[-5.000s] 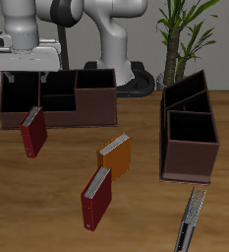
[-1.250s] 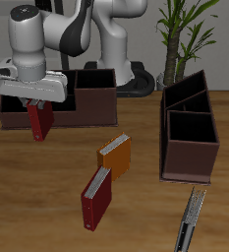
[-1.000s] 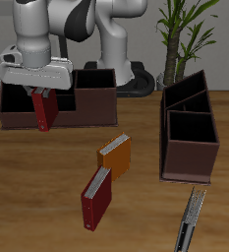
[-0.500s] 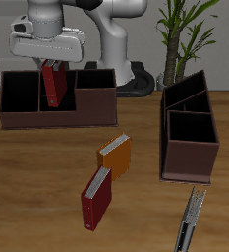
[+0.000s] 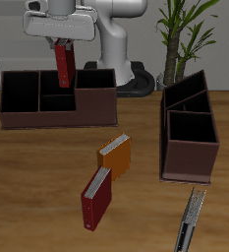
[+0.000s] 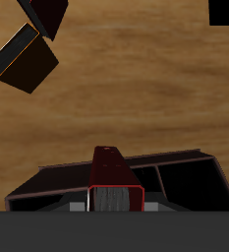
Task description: Place the right red book into the back desk caddy's right compartment
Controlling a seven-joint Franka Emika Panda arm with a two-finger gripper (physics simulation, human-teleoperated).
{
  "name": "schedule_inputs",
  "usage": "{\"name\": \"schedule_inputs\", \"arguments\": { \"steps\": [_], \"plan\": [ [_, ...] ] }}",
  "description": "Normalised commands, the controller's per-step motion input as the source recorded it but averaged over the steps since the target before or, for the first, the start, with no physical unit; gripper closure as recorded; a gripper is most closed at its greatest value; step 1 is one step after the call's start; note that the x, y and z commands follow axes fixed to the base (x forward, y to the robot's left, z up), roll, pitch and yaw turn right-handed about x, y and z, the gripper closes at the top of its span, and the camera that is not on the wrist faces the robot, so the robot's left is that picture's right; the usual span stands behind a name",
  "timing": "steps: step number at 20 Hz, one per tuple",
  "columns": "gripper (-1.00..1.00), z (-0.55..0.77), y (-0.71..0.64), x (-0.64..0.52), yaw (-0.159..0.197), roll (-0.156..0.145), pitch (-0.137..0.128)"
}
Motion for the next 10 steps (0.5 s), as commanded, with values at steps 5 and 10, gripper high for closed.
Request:
{"name": "schedule_inputs", "arguments": {
  "steps": [5,10],
  "plan": [
    [1.0,0.1,0.18,-0.36,0.036,0.001,0.015],
    [1.0,-0.01,0.29,-0.35,0.031,0.032,-0.001]
  ]
}}
